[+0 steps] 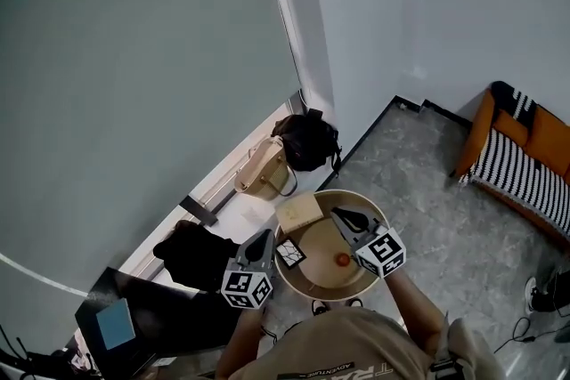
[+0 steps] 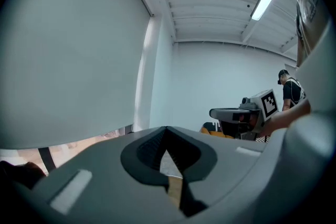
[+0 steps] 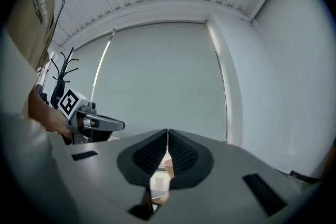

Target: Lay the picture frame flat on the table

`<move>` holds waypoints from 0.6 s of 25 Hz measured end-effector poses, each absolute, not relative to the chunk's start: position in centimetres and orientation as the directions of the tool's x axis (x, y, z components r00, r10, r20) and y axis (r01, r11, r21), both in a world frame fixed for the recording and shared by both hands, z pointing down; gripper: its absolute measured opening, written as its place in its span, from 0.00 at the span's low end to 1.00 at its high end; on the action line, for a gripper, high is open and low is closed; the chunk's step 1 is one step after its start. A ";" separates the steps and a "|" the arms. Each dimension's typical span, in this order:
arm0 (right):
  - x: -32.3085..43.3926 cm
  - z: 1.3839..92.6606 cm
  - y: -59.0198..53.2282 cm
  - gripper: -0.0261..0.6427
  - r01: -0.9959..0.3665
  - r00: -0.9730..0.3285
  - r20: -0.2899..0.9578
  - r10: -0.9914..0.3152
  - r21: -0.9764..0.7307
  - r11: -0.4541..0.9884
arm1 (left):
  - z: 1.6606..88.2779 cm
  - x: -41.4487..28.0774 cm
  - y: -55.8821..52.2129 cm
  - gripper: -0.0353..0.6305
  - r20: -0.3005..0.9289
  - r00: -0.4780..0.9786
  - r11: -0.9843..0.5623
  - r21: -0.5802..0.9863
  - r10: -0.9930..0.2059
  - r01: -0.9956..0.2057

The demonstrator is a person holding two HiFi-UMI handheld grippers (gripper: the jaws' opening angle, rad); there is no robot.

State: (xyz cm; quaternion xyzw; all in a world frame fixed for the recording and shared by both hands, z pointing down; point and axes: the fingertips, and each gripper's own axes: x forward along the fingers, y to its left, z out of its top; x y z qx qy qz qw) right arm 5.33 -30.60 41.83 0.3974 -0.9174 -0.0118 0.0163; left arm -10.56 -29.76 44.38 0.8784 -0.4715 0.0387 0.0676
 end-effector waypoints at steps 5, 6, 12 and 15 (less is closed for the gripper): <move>5.7 43.5 -30.4 0.05 -0.739 -0.671 0.063 -0.739 0.016 0.673 | 46.7 -11.1 -29.6 0.06 0.180 0.551 -0.538 0.120 -0.815 -0.834; 5.7 44.0 -30.3 0.05 -0.741 -0.669 0.069 -0.740 0.012 0.672 | 47.0 -11.2 -29.5 0.06 0.185 0.552 -0.539 0.122 -0.813 -0.834; 5.4 45.8 -30.5 0.05 -0.743 -0.664 0.112 -0.739 0.007 0.669 | 48.0 -12.0 -29.5 0.06 0.214 0.566 -0.547 0.146 -0.796 -0.824; 5.2 45.9 -30.5 0.05 -0.739 -0.668 0.118 -0.735 0.019 0.674 | 48.3 -12.5 -29.5 0.06 0.221 0.568 -0.547 0.150 -0.793 -0.823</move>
